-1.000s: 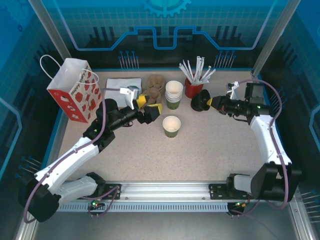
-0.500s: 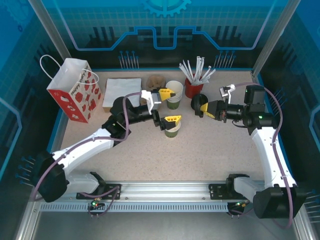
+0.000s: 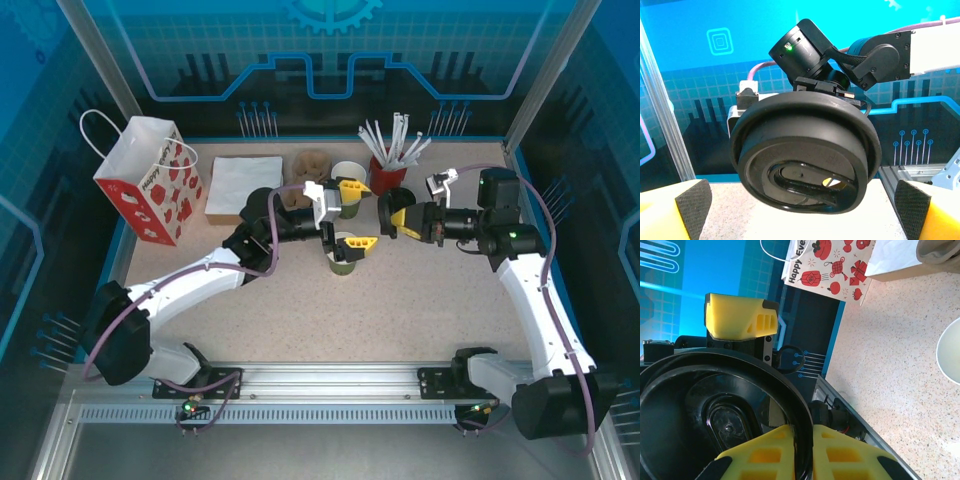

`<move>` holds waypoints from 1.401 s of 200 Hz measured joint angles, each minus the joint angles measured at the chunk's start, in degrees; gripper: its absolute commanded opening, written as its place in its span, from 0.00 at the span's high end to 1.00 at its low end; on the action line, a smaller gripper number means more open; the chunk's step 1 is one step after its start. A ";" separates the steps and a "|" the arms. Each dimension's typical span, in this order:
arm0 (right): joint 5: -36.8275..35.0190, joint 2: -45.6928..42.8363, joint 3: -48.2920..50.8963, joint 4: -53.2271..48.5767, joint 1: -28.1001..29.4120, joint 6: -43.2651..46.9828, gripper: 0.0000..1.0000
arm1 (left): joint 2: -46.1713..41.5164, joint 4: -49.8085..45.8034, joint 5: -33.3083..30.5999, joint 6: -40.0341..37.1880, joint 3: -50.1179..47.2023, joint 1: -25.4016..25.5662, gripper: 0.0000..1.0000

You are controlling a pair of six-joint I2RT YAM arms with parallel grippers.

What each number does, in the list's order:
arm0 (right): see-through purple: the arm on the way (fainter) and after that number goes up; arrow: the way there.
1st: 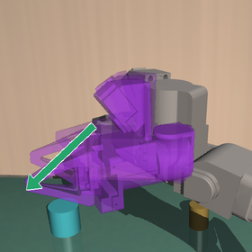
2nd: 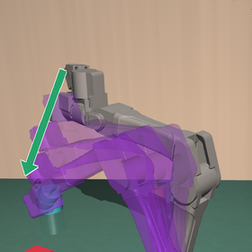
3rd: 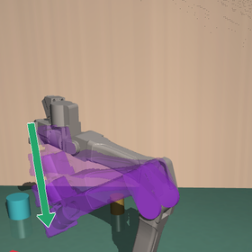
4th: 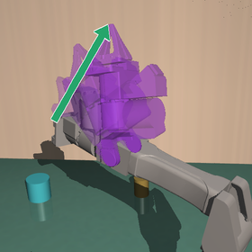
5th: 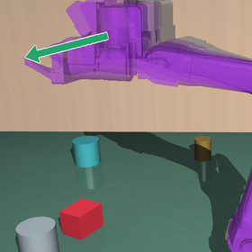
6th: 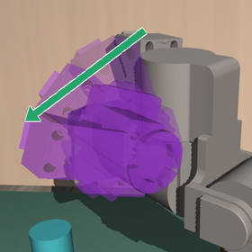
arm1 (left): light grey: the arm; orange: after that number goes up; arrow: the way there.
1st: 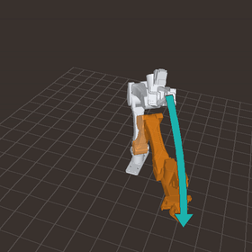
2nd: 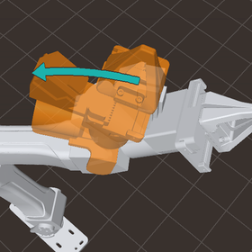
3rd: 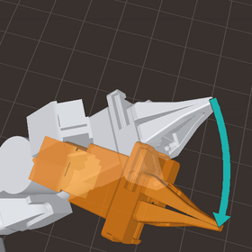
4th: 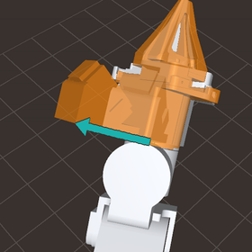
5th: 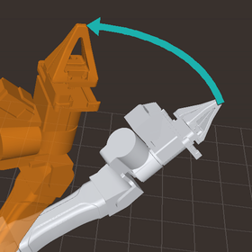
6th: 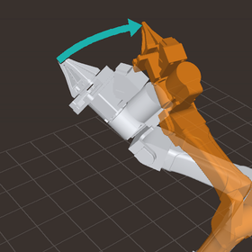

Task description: Pack the takeout coffee

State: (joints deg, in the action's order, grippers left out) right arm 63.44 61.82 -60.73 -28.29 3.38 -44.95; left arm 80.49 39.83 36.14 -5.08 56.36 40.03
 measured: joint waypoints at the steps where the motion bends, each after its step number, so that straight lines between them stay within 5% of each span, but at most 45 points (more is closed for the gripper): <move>1: 0.00 0.00 0.00 0.02 0.02 -0.04 0.86 | 0.04 -0.02 0.09 0.00 0.07 0.00 0.03; 280: -3.04 1.57 -0.09 0.44 6.25 -0.17 0.84 | 1.99 -3.56 4.13 -2.60 2.12 0.00 0.20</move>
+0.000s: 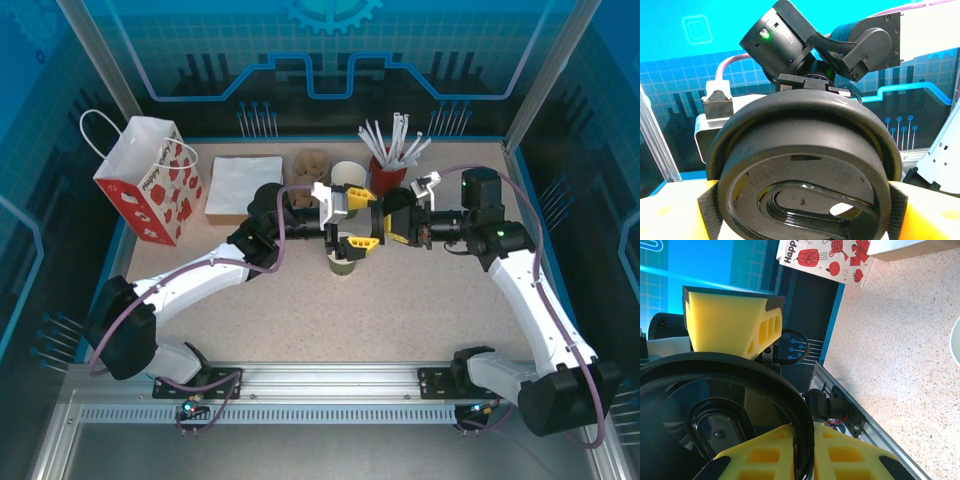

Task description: Pack the takeout coffee

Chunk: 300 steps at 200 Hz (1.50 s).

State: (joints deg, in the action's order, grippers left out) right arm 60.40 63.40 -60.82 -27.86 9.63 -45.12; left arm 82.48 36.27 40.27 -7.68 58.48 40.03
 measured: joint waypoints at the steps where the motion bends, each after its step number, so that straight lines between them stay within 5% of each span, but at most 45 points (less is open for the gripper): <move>1: -0.02 0.00 0.00 0.02 0.02 0.02 0.84 | 0.00 0.00 0.00 -0.02 0.00 0.00 0.20; 92: -1.44 0.48 -0.02 -1.60 0.50 1.46 0.78 | -0.09 -5.03 0.15 -3.08 1.07 0.00 0.24; 184: -5.11 0.76 -0.07 -7.17 0.26 6.73 0.57 | -4.46 -20.48 -2.29 -11.91 1.14 0.00 0.25; 259: -28.39 -1.92 -0.33 -20.81 -6.60 17.79 0.47 | -5.62 -48.63 -12.72 -25.40 7.69 0.00 0.28; 300: -44.70 -2.64 0.50 -24.22 -7.39 23.12 0.27 | -0.55 -62.53 -19.58 -31.26 16.28 0.00 0.30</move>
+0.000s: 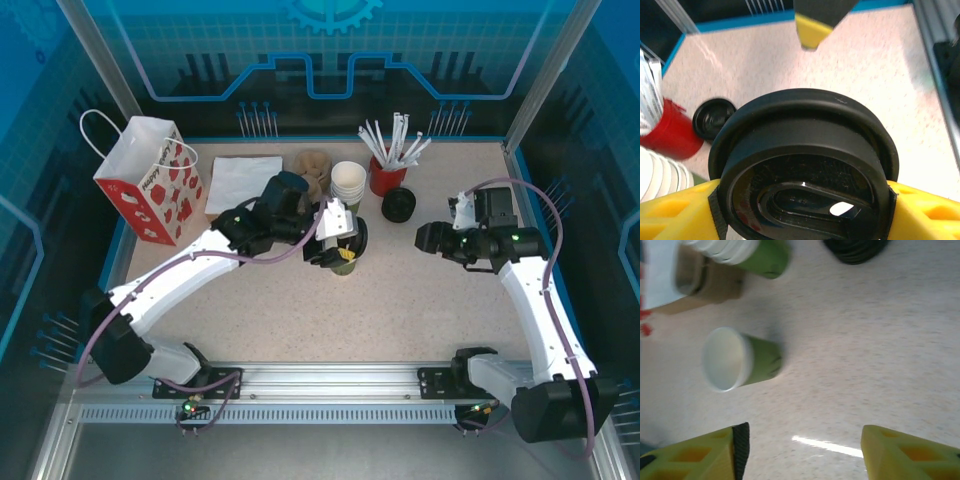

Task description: Pack the takeout coffee

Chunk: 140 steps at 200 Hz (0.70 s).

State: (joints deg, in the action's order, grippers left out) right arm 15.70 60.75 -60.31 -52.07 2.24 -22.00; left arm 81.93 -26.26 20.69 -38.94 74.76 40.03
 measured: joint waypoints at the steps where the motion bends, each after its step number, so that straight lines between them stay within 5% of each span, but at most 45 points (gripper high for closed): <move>1: -0.26 0.00 0.02 0.00 -0.04 0.00 0.26 | 0.31 -0.50 -0.26 -0.22 0.35 0.00 0.30; 35: -7.04 0.13 0.46 -0.33 -3.65 3.56 0.00 | 7.21 -10.75 -6.47 -4.33 8.13 0.52 0.31; 140: -6.29 -0.13 6.14 3.08 -7.67 5.18 0.00 | 27.39 -32.48 -20.04 -12.13 28.30 3.10 0.33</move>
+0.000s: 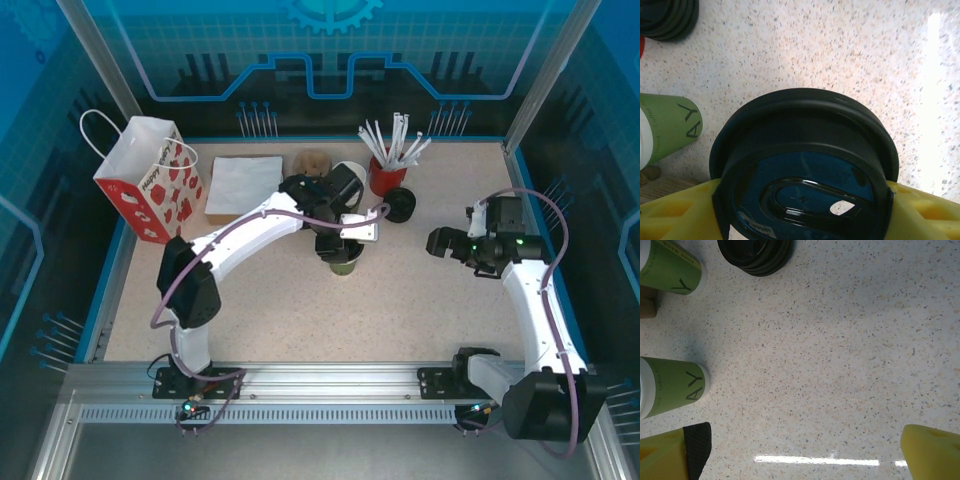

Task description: Pack the takeout coffee

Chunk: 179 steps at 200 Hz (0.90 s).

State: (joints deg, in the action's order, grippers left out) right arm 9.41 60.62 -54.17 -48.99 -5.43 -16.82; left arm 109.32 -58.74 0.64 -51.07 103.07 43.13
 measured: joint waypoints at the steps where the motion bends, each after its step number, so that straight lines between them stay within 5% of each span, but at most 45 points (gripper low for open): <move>1: 0.04 0.00 0.07 0.02 0.00 0.00 0.00 | 0.11 -0.07 -0.09 -0.07 0.07 0.00 0.32; 179: 1.77 -0.79 2.78 1.86 -0.68 0.39 0.00 | 8.87 -10.14 -4.55 -2.08 10.05 1.20 0.32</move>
State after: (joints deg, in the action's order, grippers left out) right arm 11.18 59.83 -51.40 -47.13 -6.11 -16.43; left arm 118.19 -68.88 -3.90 -53.15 113.12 44.34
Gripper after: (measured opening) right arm 0.999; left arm 0.686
